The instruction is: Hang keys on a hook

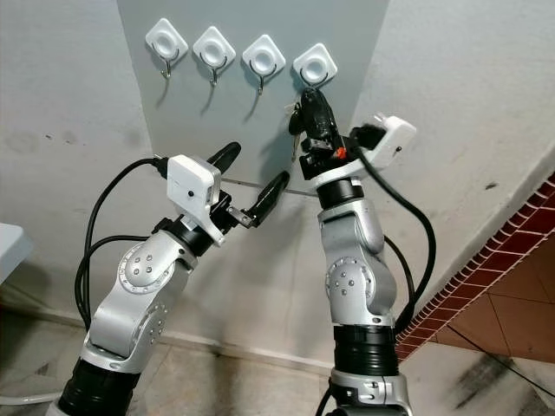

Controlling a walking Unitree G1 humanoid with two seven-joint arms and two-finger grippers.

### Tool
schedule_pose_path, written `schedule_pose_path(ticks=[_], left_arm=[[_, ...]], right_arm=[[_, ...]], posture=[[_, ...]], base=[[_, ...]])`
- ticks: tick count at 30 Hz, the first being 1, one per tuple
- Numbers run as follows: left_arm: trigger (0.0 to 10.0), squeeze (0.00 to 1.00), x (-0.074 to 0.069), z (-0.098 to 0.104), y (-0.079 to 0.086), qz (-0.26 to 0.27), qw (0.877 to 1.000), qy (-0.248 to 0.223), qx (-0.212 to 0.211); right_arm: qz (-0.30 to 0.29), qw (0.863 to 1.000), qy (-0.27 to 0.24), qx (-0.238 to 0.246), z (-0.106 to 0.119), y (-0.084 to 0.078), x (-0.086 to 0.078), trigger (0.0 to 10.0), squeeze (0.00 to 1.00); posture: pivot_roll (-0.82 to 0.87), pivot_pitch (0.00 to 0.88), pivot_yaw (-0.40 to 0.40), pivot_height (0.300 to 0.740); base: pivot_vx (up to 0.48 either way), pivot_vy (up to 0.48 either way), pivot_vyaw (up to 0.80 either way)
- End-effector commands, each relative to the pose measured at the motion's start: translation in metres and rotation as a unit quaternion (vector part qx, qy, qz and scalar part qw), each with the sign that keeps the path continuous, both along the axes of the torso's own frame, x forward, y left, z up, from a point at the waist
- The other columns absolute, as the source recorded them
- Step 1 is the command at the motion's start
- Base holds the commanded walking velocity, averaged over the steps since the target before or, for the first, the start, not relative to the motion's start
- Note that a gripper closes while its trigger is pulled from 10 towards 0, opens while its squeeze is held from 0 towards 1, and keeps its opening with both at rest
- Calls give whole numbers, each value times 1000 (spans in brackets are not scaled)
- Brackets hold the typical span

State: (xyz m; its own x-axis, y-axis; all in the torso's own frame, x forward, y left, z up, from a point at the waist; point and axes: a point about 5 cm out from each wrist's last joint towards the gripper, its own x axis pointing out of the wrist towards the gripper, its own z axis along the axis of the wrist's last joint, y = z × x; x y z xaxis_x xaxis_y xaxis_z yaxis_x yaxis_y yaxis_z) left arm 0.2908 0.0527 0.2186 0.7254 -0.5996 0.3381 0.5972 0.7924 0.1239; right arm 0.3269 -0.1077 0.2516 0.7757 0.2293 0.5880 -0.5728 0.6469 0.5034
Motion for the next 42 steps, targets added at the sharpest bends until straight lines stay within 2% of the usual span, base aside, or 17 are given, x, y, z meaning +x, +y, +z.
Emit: schedule_pose_path(ticks=[1, 5, 15, 27, 28, 29, 35, 38, 39, 42], left_arm=[[10000, 0, -3, 6, -1, -2, 1000, -10, -6], [10000, 0, -3, 6, -1, -2, 1000, -10, -6], [10000, 0, -3, 6, -1, -2, 1000, -8, -6], [10000, 0, -4, 6, -2, 0, 1000, -7, -7], [10000, 0, -4, 5, -2, 0, 1000, -6, -8], [10000, 0, -4, 5, -1, 1, 1000, -5, -9], [10000, 0, -4, 4, -1, 3, 1000, -2, -11], [10000, 0, -2, 3, 0, 9, 1000, 2, -15], [10000, 0, -1, 2, 1, 11, 1000, 5, -18], [10000, 0, 0, 1, 3, 17, 1000, 7, -18]], right_arm=[[-1, 1000, 8, 21, -2, -4, -2, 10000, 0], [3, 999, 7, 31, -4, -4, -4, 10000, 0], [28, 992, 28, 120, -6, -8, -5, 10000, 0], [46, 990, 37, 132, -10, -9, -5, 10000, 0], [48, 990, 38, 130, -11, -8, -5, 10000, 702], [48, 990, 39, 129, -12, -8, -6, 10000, 1000], [46, 991, 40, 116, -15, -8, -7, 10000, 1000], [24, 996, 39, 71, -20, -8, -7, 10000, 1000], [11, 998, 36, 42, -22, -7, -7, 10000, 1000], [7, 999, 32, 15, -24, -6, -8, 10000, 1000]], posture=[[1, 54, -69, 740], [0, 55, -67, 740], [2, 59, -66, 740], [4, 57, -69, 740], [4, 58, -70, 740], [4, 58, -70, 740], [2, 58, -70, 740], [2, 58, -69, 740], [3, 57, -69, 740], [3, 56, -71, 740]], base=[[0, 0, 0], [0, 0, 0], [0, 0, 0], [0, 0, 0], [0, 0, 0], [0, 0, 0], [0, 0, 0], [0, 0, 0], [0, 0, 0], [0, 0, 0]])
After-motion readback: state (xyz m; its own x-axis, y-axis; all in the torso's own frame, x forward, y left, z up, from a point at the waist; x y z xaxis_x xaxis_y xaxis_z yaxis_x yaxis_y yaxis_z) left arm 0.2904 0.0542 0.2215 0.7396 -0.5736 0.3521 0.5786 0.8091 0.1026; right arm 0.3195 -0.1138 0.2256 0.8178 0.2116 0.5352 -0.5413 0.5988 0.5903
